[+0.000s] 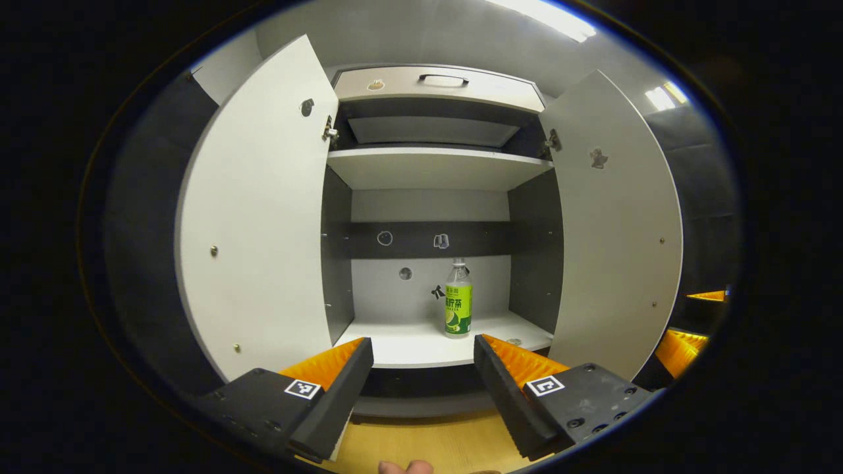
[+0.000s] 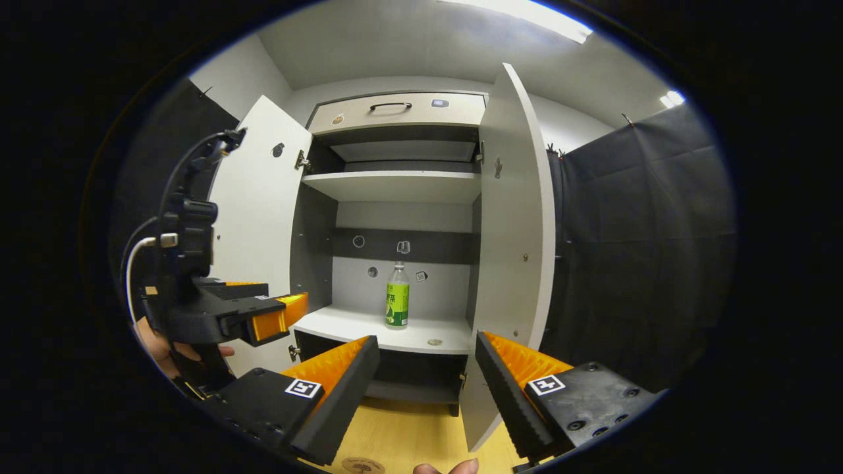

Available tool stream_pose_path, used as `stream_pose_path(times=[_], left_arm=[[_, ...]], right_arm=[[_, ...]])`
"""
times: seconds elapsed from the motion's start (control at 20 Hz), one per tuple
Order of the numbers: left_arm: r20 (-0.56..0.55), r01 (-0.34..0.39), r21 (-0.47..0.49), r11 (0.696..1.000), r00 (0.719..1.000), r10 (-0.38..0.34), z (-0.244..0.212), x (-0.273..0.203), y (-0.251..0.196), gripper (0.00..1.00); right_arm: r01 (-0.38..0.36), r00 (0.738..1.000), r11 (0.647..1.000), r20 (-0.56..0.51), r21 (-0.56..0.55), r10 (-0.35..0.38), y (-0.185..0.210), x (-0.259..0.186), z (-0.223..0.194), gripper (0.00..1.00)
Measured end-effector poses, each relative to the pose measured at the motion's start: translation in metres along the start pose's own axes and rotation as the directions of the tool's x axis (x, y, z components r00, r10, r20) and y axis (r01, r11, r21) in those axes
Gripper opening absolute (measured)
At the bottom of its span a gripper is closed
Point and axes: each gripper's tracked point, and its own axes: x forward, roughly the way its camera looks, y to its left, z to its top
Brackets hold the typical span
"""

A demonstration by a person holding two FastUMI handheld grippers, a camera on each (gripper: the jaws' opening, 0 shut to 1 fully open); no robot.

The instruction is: Grasp the bottle in the cabinet with the left hand and place it on the coaster, then close the right door with the right hand and the left door with the left hand.

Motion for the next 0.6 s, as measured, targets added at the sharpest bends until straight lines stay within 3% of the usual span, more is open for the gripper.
stream_pose_path(times=[0.6], left_arm=[[-0.004,0.102,0.034,0.994,0.995,-0.102,-0.005,0.139,-0.037,0.97]], right_arm=[[0.15,0.989,0.988,-0.01,0.025,-0.149,-0.064,-0.011,0.007,0.98]])
